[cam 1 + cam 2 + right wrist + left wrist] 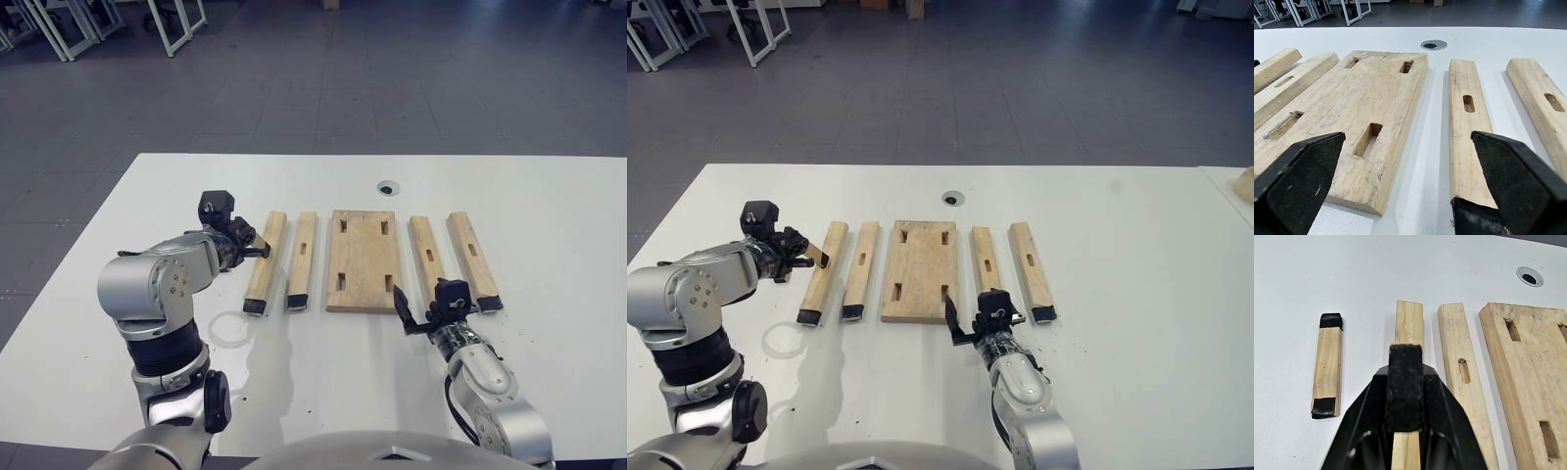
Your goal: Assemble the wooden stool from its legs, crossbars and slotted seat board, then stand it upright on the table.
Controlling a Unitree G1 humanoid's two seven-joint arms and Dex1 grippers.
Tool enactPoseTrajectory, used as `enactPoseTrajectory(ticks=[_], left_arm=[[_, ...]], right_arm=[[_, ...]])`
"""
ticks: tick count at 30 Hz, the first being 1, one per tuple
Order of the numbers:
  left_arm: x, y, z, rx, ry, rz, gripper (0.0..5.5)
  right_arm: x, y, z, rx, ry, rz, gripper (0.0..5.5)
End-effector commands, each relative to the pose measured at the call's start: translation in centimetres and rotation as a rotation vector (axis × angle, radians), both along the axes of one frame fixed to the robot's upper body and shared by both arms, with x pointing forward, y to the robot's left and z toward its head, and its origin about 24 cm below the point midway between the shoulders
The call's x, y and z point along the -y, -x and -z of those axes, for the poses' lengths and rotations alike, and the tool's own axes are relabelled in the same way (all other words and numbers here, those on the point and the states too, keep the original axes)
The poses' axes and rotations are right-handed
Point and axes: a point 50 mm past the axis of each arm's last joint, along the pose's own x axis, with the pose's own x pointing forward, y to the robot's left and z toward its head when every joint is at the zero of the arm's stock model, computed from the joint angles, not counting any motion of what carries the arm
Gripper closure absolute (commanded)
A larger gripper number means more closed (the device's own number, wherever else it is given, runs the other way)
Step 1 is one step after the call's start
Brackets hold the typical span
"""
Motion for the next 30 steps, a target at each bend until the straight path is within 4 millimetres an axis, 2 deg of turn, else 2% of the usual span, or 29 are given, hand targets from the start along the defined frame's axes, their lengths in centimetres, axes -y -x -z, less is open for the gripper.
enactPoseTrajectory(ticks=[1,6,8,12,16,20,22,24,26,30], left_arm=[[-0.1,0.3,0.2,-0.017,-0.013,0.002,5.07],[-0.2,-0.1,-0.3,-0.007,-0.016,-0.003,5.07],[-0.2,-0.3,-0.5,-0.005,-0.002,-0.012,4.48],[-0.3,-1.1,-1.8,0.031,0.017,-0.031,3.86],[0.1,-2.0,-4.2,0.108,0.018,-0.029,3.10],[0.7,-2.9,-8.2,0.254,0.004,-0.011,3.10],[2.0,-2.6,-10.1,0.473,0.077,0.066,3.10],[2.5,-1.9,-9.4,0.581,0.110,0.099,3.10],[2.2,-1.3,-6.8,0.594,0.175,0.049,3.10],[0.7,0.3,-1.9,0.704,0.130,-0.022,3.10]], right_arm=[[-0.1,0.1,-0.1,0.006,0.000,0.003,0.75],[-0.1,0.3,0.0,0.002,-0.004,0.011,0.75],[-0.1,0.4,0.0,-0.001,-0.004,0.016,0.75],[-0.1,0.4,0.1,-0.003,-0.004,0.017,0.75],[0.0,0.4,0.1,-0.003,-0.004,0.027,0.75],[0.0,0.2,0.1,-0.002,-0.007,0.025,0.75],[0.3,-0.4,-0.1,0.016,0.000,0.026,0.75],[0.4,-1.1,-0.3,0.033,0.010,0.014,0.75],[0.5,-1.6,-0.6,0.045,0.017,-0.002,0.75],[1.0,-2.1,-0.7,0.049,0.019,-0.011,0.75]])
